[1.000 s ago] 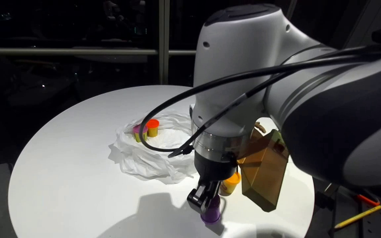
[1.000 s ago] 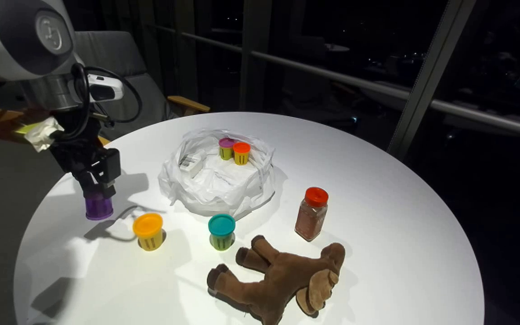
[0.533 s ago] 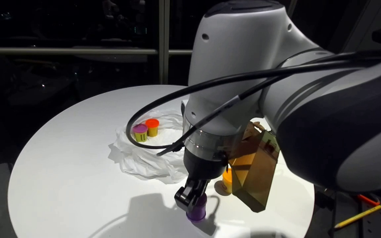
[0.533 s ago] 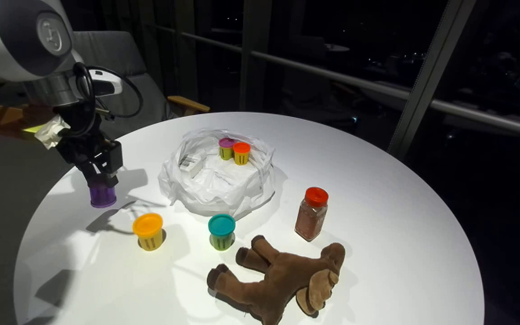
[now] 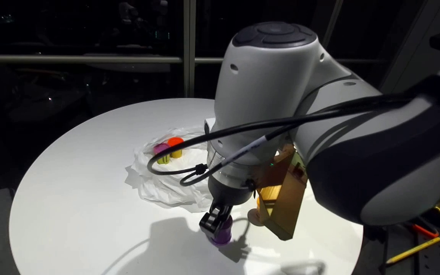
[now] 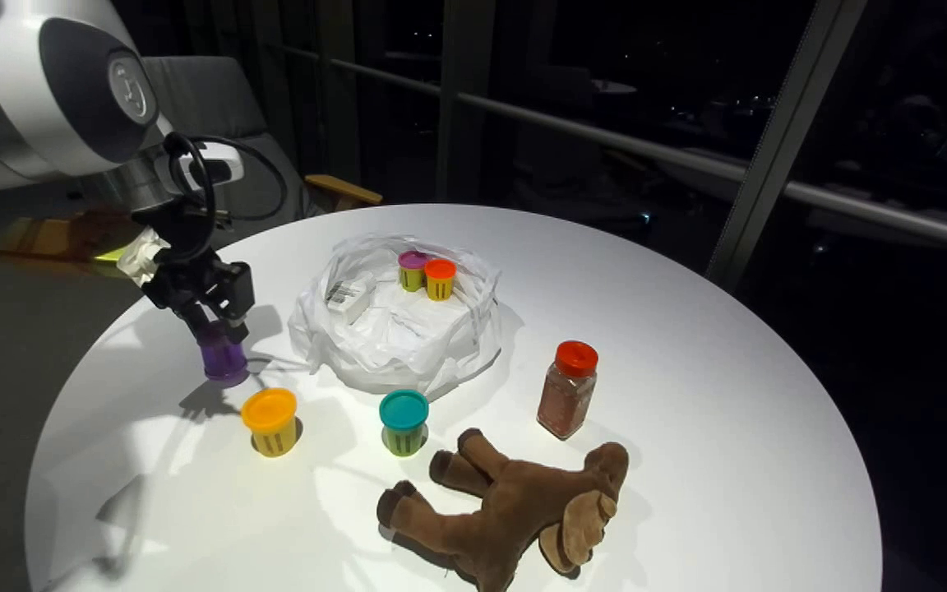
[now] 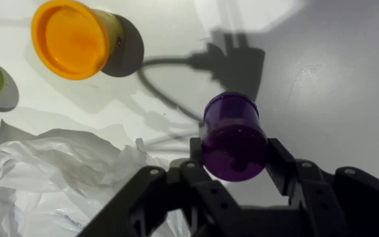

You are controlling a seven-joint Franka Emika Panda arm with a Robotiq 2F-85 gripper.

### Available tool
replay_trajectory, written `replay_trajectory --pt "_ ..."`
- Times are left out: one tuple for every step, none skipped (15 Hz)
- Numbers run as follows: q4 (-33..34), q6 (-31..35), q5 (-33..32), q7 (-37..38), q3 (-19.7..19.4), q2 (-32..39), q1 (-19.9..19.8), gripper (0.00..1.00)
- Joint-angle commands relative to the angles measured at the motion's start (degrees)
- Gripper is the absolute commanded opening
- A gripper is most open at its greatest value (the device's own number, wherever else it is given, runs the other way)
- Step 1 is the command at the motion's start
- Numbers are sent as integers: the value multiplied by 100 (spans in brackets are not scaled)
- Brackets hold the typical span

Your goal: Remove the contents from the bag and put them on the table.

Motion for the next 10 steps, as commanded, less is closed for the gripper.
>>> replay_trajectory --pt "178 279 -190 179 -413 244 415 26" --pt "182 290 -125 127 -449 266 460 76" --pt "162 322 -107 106 -516 258 540 77" --pt "139 337 -69 76 -554 241 591 83" --pt "112 324 -39 51 -586 206 633 90" --pt "82 288 12 19 -577 153 637 99" --pt "68 276 -4 57 -653 89 697 100" --pt "67 245 7 77 -696 31 723 100" --pt "68 236 23 90 -741 -47 731 100" --pt "84 186 107 87 -743 -164 668 100"
